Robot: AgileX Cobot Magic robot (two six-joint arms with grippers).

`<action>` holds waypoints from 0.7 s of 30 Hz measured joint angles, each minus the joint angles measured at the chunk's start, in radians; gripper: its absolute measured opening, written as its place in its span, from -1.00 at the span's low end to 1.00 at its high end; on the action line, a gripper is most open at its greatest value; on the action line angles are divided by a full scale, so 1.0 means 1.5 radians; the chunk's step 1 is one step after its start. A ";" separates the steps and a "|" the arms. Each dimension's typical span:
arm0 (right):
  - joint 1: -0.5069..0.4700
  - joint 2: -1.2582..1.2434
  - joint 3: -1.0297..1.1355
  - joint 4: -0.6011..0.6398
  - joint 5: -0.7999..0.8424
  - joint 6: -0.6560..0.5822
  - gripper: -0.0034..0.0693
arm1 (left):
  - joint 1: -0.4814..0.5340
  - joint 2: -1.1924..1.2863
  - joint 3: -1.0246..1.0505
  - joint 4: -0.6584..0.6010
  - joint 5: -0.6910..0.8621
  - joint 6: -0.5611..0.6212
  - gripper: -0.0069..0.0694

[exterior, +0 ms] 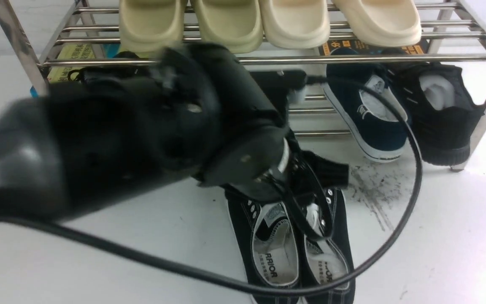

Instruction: Take the shoes off the shelf with your hand on the white table.

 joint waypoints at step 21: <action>0.000 -0.275 0.413 0.046 -0.431 -0.141 -0.95 | 0.000 -0.036 -0.001 0.029 0.070 0.002 -0.29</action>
